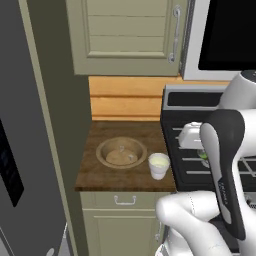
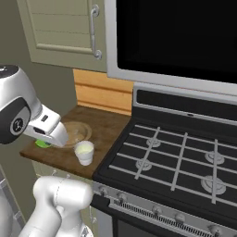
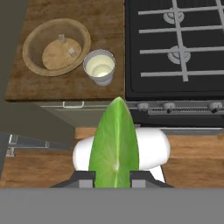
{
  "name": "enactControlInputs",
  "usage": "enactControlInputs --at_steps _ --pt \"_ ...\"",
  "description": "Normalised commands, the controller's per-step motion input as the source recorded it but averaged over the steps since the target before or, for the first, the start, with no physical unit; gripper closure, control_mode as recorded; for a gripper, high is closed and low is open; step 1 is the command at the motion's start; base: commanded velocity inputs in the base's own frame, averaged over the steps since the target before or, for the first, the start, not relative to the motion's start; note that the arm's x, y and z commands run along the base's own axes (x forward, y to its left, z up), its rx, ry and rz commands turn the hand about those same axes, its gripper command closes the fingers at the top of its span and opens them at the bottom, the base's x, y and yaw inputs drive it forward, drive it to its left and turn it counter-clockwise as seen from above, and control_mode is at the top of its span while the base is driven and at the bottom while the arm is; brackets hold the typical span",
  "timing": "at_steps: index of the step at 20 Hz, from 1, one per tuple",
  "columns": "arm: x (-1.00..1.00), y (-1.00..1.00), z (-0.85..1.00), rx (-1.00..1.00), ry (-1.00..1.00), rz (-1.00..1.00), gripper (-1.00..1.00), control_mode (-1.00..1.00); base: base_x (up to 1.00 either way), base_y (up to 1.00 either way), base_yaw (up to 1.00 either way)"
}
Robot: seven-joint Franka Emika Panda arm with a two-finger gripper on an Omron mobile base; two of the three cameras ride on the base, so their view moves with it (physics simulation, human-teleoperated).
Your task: Grab a lemon wedge from the fridge and one ice cube from the ice bowl, and put them in the glass of lemonade.
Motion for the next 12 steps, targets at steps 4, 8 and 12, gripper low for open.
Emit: enactControlInputs --at_steps 4,8,12 --pt "0.00 0.00 0.00 0.00 0.00 0.00 1.00 1.00 0.00 0.00 0.00" --pt "0.00 0.00 0.00 0.00 0.00 0.00 1.00 1.00 0.00 0.00 0.00" --pt "0.00 0.00 0.00 0.00 0.00 0.00 1.00 1.00 0.09 0.00 0.00"
